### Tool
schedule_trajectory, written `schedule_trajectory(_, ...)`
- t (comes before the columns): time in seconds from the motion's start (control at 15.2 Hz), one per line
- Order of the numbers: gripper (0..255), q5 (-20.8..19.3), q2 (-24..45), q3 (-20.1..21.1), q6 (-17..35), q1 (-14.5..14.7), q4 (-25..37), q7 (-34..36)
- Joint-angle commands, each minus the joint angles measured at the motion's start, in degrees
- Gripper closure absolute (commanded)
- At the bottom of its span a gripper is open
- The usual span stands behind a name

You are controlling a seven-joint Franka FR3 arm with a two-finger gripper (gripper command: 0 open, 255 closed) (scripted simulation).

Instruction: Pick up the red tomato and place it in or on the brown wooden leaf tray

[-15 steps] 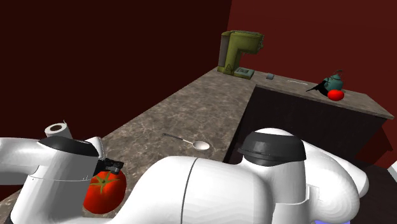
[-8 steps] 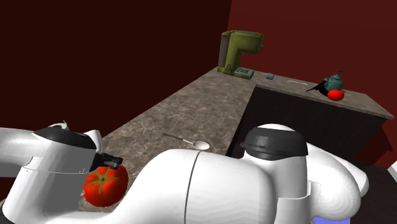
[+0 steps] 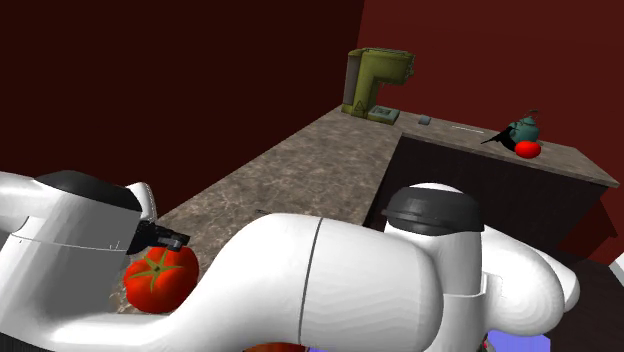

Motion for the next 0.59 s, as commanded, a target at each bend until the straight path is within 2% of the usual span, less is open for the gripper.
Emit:
schedule_trajectory(0.0, 255, -0.3, 0.4, -0.3, -1.2, -0.4, 1.3, -0.4)
schedule_trajectory(0.26, 255, -0.8, 1.1, -0.6, -3.6, -1.5, 4.1, -1.1)
schedule_trajectory(0.53, 255, -3.9, 7.1, -6.0, 2.1, 12.5, -14.3, -0.9)
